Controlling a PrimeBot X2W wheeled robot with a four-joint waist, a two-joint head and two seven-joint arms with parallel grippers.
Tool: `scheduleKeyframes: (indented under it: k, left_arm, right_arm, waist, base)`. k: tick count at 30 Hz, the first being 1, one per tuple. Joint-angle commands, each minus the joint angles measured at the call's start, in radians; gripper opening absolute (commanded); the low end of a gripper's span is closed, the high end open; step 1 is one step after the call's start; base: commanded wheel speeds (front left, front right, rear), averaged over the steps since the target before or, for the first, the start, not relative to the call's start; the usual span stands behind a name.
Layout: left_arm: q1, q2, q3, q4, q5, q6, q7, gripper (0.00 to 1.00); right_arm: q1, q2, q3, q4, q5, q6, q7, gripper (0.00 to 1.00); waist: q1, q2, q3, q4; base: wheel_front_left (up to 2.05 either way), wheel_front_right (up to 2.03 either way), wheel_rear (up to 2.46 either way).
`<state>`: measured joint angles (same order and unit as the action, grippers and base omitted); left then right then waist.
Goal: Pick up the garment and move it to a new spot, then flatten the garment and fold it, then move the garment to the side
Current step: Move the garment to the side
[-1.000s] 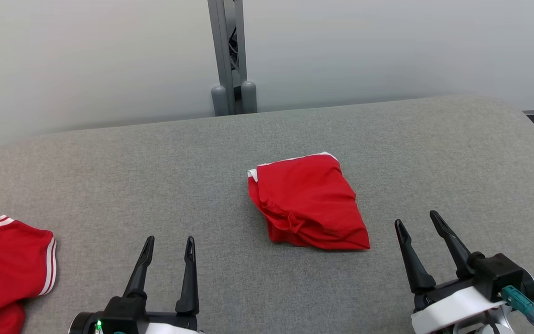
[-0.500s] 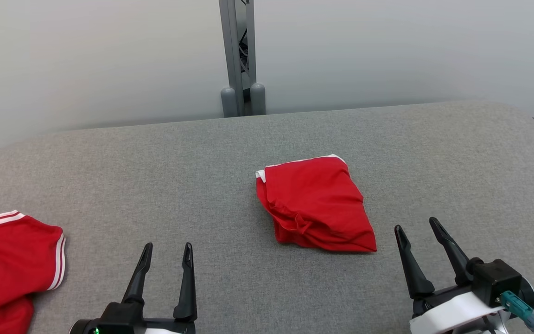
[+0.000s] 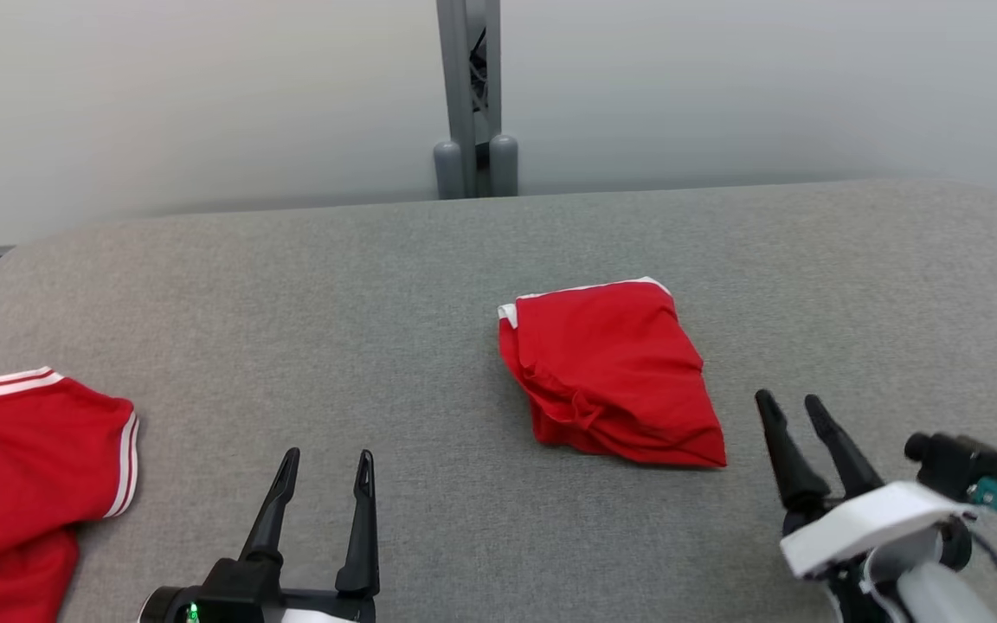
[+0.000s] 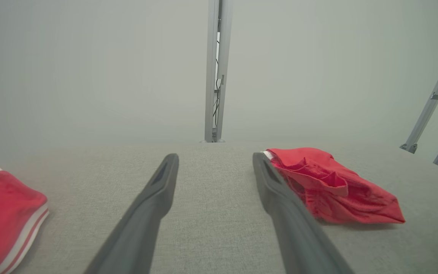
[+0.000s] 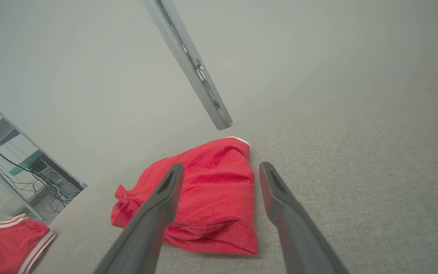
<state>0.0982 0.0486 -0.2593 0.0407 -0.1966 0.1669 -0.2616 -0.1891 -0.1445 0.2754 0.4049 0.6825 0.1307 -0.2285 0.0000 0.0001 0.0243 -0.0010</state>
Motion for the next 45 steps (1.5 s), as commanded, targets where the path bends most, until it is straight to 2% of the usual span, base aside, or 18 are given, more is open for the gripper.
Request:
scheduleKeyframes:
  k: [1,7,12,21,28,37,38,39,42,45]
  left_arm:
    - [-0.016,0.004,0.002,0.002,0.007,-0.008,-0.004,1.00]
    - [-0.035,0.004,-0.001,0.004,0.019,-0.018,-0.004,1.00]
    - [-0.060,0.004,-0.009,0.005,0.026,-0.028,-0.004,1.00]
    - [-0.097,0.003,-0.030,0.001,0.030,-0.031,-0.004,1.00]
    - [-0.119,0.004,-0.042,-0.004,0.030,-0.027,-0.004,1.00]
    - [-0.146,0.004,-0.056,-0.004,0.030,-0.018,-0.004,1.00]
    - [-0.149,0.004,-0.057,-0.006,0.029,-0.018,-0.004,1.00]
    - [-0.150,0.004,-0.058,-0.006,0.029,-0.018,-0.004,1.00]
    - [-0.152,0.004,-0.060,-0.002,0.029,-0.019,-0.004,1.00]
    - [-0.157,0.004,-0.065,0.003,0.031,-0.020,-0.004,1.00]
  right_arm:
    - [-0.035,-0.030,0.014,0.026,0.065,0.000,0.022,1.00]
    - [-0.144,-0.111,0.084,0.070,0.352,0.000,0.181,1.00]
    - [-0.213,-0.180,0.109,0.106,0.500,0.000,0.234,1.00]
    - [-0.297,-0.225,0.174,0.193,0.613,0.000,0.267,1.00]
    - [-0.344,-0.228,0.221,0.246,0.658,0.000,0.263,1.00]
    - [-0.378,-0.222,0.257,0.254,0.723,0.000,0.272,1.00]
    - [-0.381,-0.222,0.261,0.253,0.727,0.000,0.268,0.87]
    - [-0.382,-0.224,0.265,0.250,0.733,0.000,0.265,0.50]
    - [-0.385,-0.229,0.279,0.247,0.746,0.000,0.266,0.00]
    - [-0.392,-0.239,0.293,0.243,0.752,0.000,0.259,0.00]
  waist:
    - [0.0000,-0.0001,0.017,0.021]
    - [0.0000,-0.0001,0.054,0.064]
    - [0.0000,-0.0001,0.099,0.103]
    - [0.0000,-0.0001,0.173,0.157]
    - [0.0000,-0.0001,0.206,0.172]
    - [0.0000,-0.0001,0.230,0.172]
    - [0.0000,-0.0001,0.231,0.170]
    - [0.0000,-0.0001,0.232,0.168]
    - [0.0000,-0.0001,0.231,0.161]
    - [0.0000,-0.0001,0.230,0.160]
  base:
    - [0.00,0.00,0.00]
    - [0.00,0.00,0.00]
    - [0.00,0.00,0.00]
    - [0.00,0.00,0.00]
    - [0.00,0.00,0.00]
    - [0.00,0.00,0.00]
    - [0.00,0.00,0.00]
    - [0.00,0.00,0.00]
    - [0.00,0.00,0.00]
    - [0.00,0.00,0.00]
